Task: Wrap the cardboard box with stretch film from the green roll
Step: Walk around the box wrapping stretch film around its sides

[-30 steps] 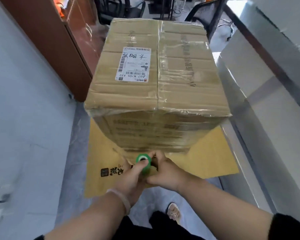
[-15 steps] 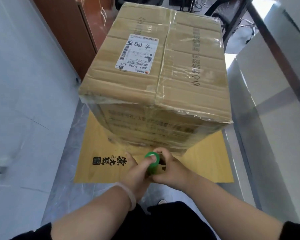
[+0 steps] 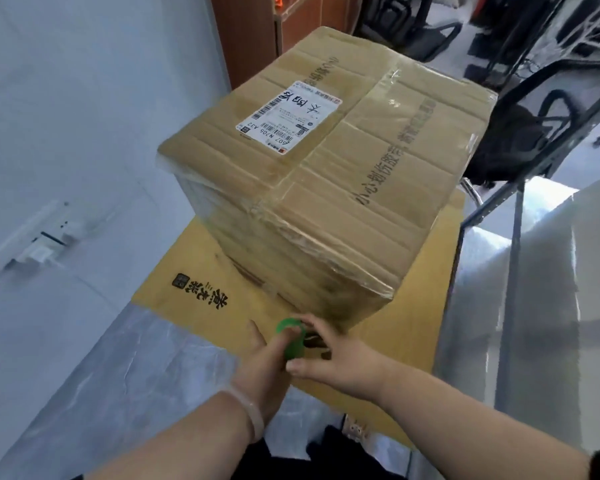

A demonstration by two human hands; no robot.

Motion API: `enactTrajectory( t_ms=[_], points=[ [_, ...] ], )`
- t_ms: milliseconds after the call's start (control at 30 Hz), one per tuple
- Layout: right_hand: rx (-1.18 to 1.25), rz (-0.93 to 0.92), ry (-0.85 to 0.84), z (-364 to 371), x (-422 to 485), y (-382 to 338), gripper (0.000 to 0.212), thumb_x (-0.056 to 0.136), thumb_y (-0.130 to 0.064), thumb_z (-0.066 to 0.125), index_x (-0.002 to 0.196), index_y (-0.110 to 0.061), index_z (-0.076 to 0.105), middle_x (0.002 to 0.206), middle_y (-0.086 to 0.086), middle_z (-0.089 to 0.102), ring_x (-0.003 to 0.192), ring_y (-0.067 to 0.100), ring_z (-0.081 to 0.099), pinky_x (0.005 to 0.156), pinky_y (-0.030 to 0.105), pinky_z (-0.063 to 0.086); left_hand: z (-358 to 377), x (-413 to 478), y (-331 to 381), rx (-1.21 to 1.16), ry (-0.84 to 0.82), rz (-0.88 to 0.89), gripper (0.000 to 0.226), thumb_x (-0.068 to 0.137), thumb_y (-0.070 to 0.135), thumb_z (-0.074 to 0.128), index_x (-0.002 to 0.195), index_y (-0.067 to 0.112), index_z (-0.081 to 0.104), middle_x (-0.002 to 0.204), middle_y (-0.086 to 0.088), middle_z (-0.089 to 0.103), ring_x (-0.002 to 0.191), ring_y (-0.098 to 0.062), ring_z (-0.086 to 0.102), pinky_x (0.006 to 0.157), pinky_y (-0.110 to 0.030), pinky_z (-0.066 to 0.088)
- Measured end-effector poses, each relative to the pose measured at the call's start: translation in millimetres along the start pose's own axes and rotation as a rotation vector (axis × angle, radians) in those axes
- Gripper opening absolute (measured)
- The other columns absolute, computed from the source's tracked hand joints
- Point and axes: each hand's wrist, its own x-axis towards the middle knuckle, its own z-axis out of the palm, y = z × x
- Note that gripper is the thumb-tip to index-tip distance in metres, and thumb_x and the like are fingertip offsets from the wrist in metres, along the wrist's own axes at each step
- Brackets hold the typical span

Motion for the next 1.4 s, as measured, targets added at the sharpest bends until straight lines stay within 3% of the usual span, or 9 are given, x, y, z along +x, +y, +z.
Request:
enactTrajectory(
  t_ms=[233,400,567,700,800,900,1100,1267,1400],
  points=[
    [0.034,-0.02,-0.056,-18.2,-27.2,18.7,0.049,0.086,-0.042,0.065,0.125,-0.03,0.038,0.141,-0.006,0.041,0.13,0.007,0.037,0.107,0.027,0.032,20.9,-23.0,-34.1,-0.127,0.081,0.075,0.096,0.097,0.017,0.059,0.156,0.039,-0.013,0.151,-0.016,0.045,0.134,-0.032,0.05,0.113,-0.047,0.039],
    [-0.08,-0.045,-0.03,-14.3,-34.1,26.7,0.062,0.071,-0.053,0.069,0.122,-0.051,0.033,0.134,-0.012,0.045,0.122,0.003,0.047,0.107,0.031,0.039,24.5,-28.0,-44.3,-0.105,0.02,0.028,0.102,0.096,0.012,0.061,0.154,0.041,-0.017,0.155,-0.02,0.039,0.129,-0.034,0.053,0.113,-0.051,0.038],
    [-0.128,-0.046,0.004,-17.9,-45.3,34.4,0.053,0.071,-0.049,0.069,0.115,-0.048,0.038,0.13,-0.013,0.046,0.12,0.002,0.045,0.106,0.028,0.038,30.4,-35.7,-56.8,-0.115,-0.004,0.032,0.124,0.076,0.019,0.076,0.155,0.038,-0.018,0.158,-0.019,0.034,0.136,-0.031,0.048,0.115,-0.049,0.037],
    [-0.108,-0.053,-0.011,-29.3,-49.0,46.5,0.056,0.062,-0.054,0.07,0.108,-0.044,0.04,0.125,-0.014,0.054,0.12,0.0,0.049,0.107,0.032,0.04,41.5,-39.0,-62.4,-0.139,0.009,0.041,0.102,0.094,0.008,0.062,0.157,0.038,-0.012,0.157,-0.02,0.035,0.129,-0.032,0.053,0.115,-0.05,0.037],
    [-0.207,-0.099,-0.094,-52.1,-48.8,47.8,0.062,0.063,-0.053,0.07,0.116,-0.043,0.04,0.119,-0.014,0.056,0.112,-0.002,0.053,0.099,0.03,0.045,58.6,-37.8,-65.7,-0.123,0.019,0.03,0.109,0.09,0.015,0.068,0.156,0.04,-0.014,0.145,-0.012,0.043,0.103,-0.018,0.06,0.106,-0.045,0.044],
    [-0.358,-0.171,-0.173,-82.9,-37.6,50.9,0.064,0.064,-0.058,0.067,0.122,-0.043,0.045,0.121,-0.02,0.051,0.113,-0.003,0.05,0.098,0.028,0.045,85.9,-29.8,-65.7,-0.152,0.049,0.033,0.121,0.076,0.019,0.074,0.155,0.039,-0.016,0.14,-0.01,0.047,0.114,-0.022,0.058,0.09,-0.037,0.051],
    [-0.502,-0.169,-0.367,-148.8,-9.1,64.0,0.07,0.062,-0.06,0.067,0.124,-0.043,0.039,0.128,-0.016,0.049,0.124,0.001,0.044,0.106,0.029,0.039,138.7,-7.5,-77.3,-0.217,0.187,0.072,0.141,0.054,0.026,0.081,0.155,0.039,-0.017,0.134,-0.007,0.057,0.13,-0.024,0.049,0.119,-0.049,0.03],
    [-0.516,-0.262,-0.506,-181.2,0.5,60.0,0.061,0.068,-0.043,0.072,0.121,-0.042,0.041,0.123,-0.016,0.054,0.116,-0.005,0.05,0.102,0.025,0.042,162.4,-1.1,-80.6,-0.314,0.291,0.076,0.104,0.094,0.008,0.063,0.156,0.042,-0.014,0.154,-0.01,0.043,0.136,-0.024,0.043,0.121,-0.046,0.026],
    [-0.566,-0.338,-0.541,-184.2,10.2,49.9,0.069,0.06,-0.052,0.066,0.126,-0.044,0.048,0.126,-0.018,0.049,0.117,-0.006,0.046,0.097,0.013,0.039,170.9,4.9,-73.8,-0.342,0.33,0.094,0.101,0.094,0.006,0.062,0.156,0.043,-0.009,0.133,0.0,0.055,0.115,-0.017,0.054,0.119,-0.044,0.032]
  ],
)
